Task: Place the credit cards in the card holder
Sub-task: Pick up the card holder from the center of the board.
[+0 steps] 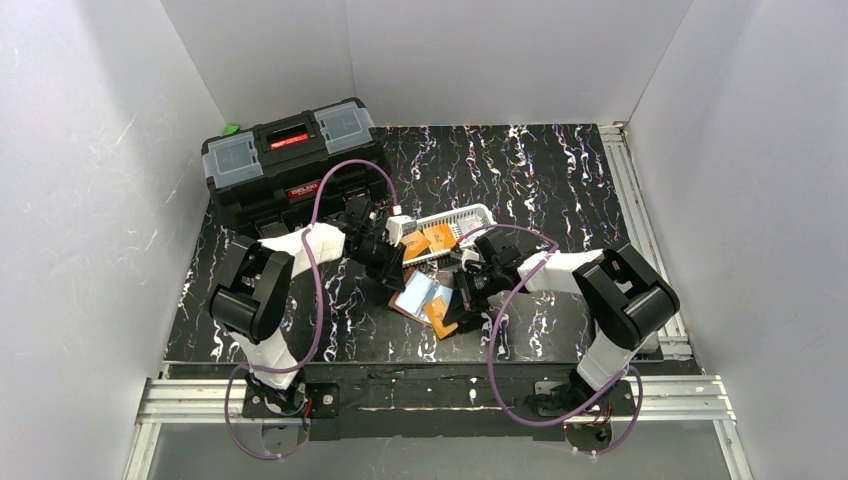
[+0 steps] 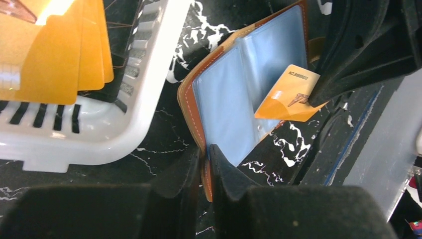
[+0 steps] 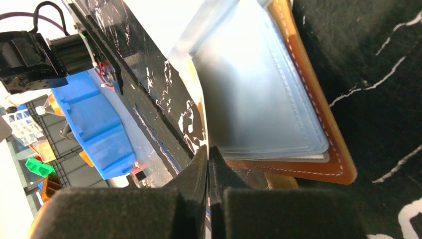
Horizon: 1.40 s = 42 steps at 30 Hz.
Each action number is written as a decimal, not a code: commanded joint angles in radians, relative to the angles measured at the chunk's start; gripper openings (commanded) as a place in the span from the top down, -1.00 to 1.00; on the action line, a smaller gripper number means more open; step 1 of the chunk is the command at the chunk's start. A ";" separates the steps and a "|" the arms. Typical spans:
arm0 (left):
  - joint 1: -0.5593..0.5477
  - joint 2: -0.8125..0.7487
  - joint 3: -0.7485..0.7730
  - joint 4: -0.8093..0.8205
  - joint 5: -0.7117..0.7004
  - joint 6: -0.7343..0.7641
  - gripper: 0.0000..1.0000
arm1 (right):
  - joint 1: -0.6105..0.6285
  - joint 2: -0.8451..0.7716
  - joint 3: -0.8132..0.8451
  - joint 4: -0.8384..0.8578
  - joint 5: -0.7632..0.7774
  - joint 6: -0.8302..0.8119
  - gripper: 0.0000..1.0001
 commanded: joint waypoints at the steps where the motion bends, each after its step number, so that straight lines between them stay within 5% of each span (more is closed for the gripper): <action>1: -0.006 -0.010 0.002 -0.010 0.106 -0.043 0.86 | -0.011 -0.038 -0.015 -0.005 0.045 -0.011 0.97; 13: -0.006 -0.069 -0.074 -0.016 0.196 -0.256 0.90 | -0.013 -0.043 -0.024 0.017 0.041 0.012 0.97; 21: -0.012 -0.034 -0.121 0.066 0.180 -0.348 0.41 | -0.014 -0.014 -0.009 0.018 0.031 0.006 0.97; 26: -0.011 -0.016 -0.152 0.155 0.179 -0.408 0.36 | -0.014 -0.003 -0.016 0.019 0.019 0.009 0.97; 34: -0.011 0.003 -0.188 0.291 0.156 -0.480 0.46 | -0.014 0.000 -0.024 0.072 -0.005 0.018 0.97; 42: -0.003 -0.013 -0.197 0.367 0.224 -0.528 0.92 | -0.032 -0.058 -0.052 0.105 0.012 0.043 0.97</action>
